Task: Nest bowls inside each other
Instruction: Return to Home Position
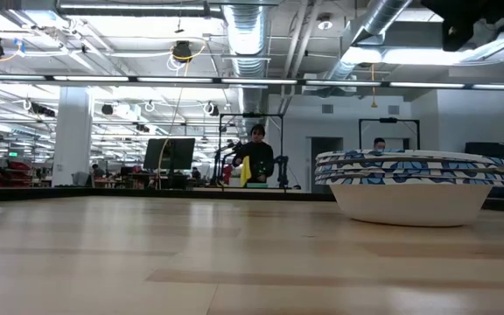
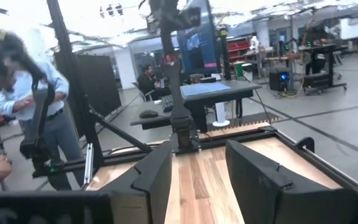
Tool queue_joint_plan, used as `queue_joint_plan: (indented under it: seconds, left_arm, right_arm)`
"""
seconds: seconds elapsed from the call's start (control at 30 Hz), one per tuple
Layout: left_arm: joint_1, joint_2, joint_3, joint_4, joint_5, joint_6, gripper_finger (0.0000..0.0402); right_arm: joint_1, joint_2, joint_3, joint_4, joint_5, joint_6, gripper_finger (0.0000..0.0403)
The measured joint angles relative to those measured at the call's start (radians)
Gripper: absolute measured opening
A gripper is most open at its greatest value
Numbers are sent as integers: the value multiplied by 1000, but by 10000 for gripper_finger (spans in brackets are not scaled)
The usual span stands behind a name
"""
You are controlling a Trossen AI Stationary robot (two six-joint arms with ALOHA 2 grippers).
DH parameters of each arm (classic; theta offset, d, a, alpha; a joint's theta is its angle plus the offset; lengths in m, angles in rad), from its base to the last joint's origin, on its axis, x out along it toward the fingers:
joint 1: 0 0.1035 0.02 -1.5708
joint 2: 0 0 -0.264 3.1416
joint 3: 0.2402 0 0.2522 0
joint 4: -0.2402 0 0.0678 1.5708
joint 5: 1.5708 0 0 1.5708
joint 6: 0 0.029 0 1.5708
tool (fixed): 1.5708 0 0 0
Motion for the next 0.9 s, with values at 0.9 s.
queue_joint_plan:
  seconds: [0.9]
  left_arm:
    - [0,-529,-1426,1393,117,-113,107]
  right_arm:
    - [-1,73,1,-30,79,-45,164]
